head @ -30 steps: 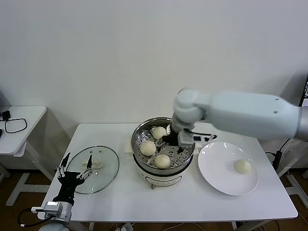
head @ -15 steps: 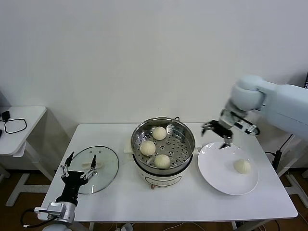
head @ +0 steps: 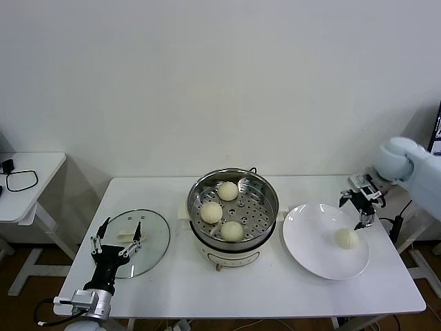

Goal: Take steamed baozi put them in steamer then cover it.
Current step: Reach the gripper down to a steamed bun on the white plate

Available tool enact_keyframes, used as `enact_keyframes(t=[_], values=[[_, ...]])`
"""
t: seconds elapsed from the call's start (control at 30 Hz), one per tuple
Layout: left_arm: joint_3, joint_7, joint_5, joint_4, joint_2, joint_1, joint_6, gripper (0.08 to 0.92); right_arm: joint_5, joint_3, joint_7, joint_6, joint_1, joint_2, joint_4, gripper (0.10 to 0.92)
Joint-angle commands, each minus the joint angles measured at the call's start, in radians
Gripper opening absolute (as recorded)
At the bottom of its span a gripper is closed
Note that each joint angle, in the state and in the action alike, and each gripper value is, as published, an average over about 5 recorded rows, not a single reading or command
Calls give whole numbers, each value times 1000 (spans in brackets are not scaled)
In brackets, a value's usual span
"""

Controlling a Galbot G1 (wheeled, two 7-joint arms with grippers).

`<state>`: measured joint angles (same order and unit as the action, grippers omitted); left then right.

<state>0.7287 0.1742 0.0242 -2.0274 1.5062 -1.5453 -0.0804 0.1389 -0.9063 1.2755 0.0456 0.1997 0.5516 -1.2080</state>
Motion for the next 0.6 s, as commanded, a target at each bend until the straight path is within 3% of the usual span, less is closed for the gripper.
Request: enact_keyframes(t=[0.03,0.6], values=[[-7,-4,2,4,1,4,1,823,108,235,-18,50,-247,39,164,823],[-12,-6,7,19,1,9,-2,823,126,284,-89,29,-303,99,214,823]])
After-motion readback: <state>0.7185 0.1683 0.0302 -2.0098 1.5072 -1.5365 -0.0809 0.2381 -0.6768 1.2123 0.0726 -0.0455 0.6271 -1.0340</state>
